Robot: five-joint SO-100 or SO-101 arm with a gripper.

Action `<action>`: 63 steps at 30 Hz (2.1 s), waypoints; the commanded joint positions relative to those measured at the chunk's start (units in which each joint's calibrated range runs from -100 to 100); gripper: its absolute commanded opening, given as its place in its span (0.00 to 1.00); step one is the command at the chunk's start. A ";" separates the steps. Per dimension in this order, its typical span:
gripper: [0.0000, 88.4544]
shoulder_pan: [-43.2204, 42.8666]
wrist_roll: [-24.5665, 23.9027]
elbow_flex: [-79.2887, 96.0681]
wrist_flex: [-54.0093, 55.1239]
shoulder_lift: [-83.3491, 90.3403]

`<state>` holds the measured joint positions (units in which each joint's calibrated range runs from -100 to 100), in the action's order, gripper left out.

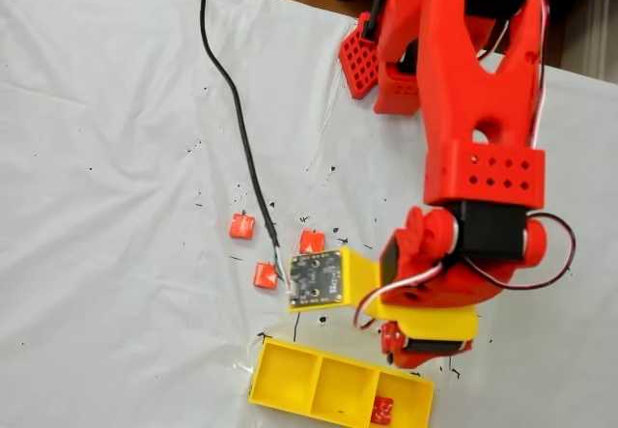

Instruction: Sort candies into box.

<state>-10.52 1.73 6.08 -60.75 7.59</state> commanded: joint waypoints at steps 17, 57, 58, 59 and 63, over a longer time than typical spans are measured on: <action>0.00 6.54 3.13 -22.42 2.01 -11.75; 0.00 3.01 3.47 -11.50 -3.55 1.99; 0.00 2.64 3.71 -10.13 -4.86 3.35; 0.00 2.10 4.10 -8.68 -6.25 4.70; 0.00 -0.35 5.23 1.34 -10.76 12.34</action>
<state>-8.25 5.98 1.27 -68.29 7.42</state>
